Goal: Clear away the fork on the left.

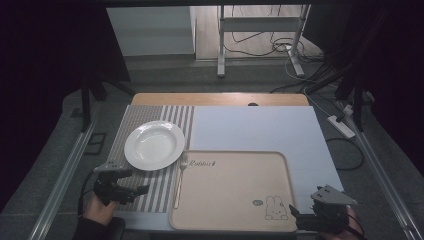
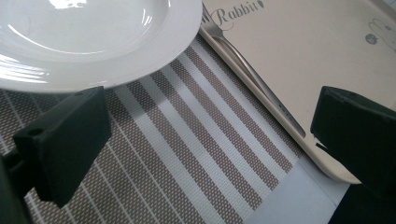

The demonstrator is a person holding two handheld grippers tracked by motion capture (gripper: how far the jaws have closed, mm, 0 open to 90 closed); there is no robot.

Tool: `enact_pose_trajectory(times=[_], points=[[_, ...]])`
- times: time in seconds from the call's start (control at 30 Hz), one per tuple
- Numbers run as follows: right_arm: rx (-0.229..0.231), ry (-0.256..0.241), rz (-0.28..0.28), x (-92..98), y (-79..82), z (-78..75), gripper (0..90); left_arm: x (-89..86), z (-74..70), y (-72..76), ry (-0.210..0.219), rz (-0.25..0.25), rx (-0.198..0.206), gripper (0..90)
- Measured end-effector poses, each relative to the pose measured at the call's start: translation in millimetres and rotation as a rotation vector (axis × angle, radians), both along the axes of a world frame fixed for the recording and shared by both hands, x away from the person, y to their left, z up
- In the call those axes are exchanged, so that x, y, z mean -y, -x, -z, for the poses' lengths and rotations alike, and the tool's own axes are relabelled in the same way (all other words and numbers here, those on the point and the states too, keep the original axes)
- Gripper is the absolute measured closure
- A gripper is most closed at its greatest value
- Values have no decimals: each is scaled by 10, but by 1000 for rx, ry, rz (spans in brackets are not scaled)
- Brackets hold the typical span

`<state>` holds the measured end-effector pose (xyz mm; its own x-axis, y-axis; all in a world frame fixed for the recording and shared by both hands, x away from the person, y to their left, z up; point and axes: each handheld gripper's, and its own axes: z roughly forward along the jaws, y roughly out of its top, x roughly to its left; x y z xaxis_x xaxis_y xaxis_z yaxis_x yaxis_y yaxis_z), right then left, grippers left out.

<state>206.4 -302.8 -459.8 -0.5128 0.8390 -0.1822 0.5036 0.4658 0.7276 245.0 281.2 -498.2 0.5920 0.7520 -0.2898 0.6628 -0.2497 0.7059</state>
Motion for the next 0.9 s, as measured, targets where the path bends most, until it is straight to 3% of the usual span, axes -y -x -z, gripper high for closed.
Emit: enact_pose_trajectory(times=[0.47,0.7,0.9], points=[[0,0,5,1,-3,0,0,-112,-45,194,-20,-48,44,0],[-5,5,7,-5,-4,-2,0,-132,-62,287,-51,-66,56,0],[-6,8,6,-9,-6,0,0,-159,-59,302,-32,-79,55,0]])
